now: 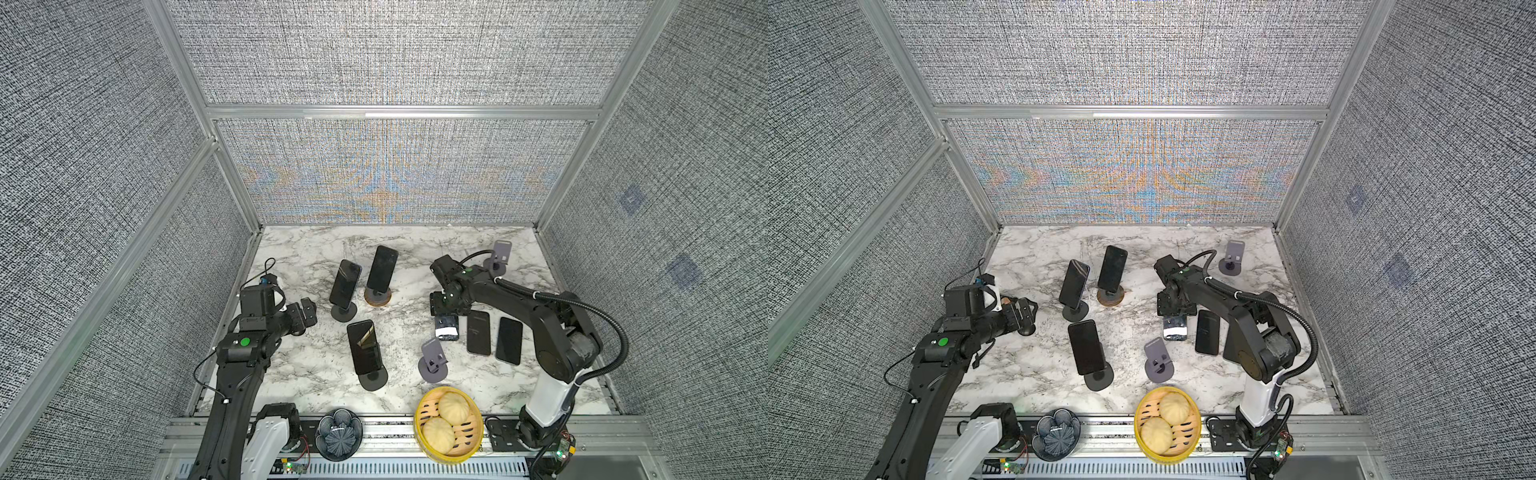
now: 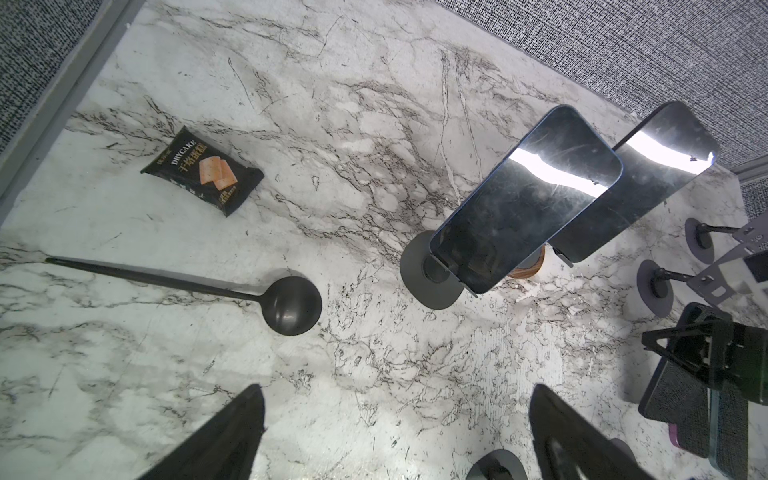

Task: Remove the phone from the phone stand
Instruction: Place the phone at the center of the table.

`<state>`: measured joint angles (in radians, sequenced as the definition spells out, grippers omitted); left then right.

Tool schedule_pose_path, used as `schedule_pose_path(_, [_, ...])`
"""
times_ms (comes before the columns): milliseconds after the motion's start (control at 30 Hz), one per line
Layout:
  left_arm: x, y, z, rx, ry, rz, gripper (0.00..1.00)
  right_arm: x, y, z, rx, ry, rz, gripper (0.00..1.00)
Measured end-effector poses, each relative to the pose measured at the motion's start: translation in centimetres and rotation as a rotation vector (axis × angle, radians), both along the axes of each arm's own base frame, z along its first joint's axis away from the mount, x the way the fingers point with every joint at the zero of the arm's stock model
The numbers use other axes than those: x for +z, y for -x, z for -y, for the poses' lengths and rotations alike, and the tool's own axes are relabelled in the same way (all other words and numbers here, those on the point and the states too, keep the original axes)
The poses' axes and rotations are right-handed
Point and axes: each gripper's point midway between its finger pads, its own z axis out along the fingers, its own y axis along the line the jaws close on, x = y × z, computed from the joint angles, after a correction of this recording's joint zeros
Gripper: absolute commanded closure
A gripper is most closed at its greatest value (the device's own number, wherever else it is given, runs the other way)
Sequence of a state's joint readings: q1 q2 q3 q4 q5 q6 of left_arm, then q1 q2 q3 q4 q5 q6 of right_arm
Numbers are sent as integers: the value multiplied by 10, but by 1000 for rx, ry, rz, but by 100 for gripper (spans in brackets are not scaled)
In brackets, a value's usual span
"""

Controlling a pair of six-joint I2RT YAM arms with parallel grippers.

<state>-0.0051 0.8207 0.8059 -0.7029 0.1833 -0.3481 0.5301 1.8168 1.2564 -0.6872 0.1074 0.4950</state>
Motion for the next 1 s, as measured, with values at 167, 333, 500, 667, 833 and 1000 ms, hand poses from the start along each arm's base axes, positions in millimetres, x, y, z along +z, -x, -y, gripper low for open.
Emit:
schedule_pose_path(167, [0, 0, 0, 0, 0, -1, 0, -9, 4, 4, -13, 7, -13, 35])
schedule_pose_path(333, [-1, 0, 0, -1, 1, -4, 1, -14, 8, 8, -46, 9, -12, 35])
schedule_pose_path(500, [-1, 0, 1, -3, 3, -2, 0, -18, 18, 16, -96, 8, -8, 35])
schedule_pose_path(667, [0, -1, 3, -13, 13, 0, 0, -22, 21, 18, -132, -7, -3, 34])
schedule_pose_path(833, [0, -1, 5, -20, 21, 0, 0, -29, 20, 15, -139, -11, -12, 33])
schedule_pose_path(1000, [0, -1, 5, -21, 21, 0, 0, -30, 18, 14, -139, -11, -14, 32])
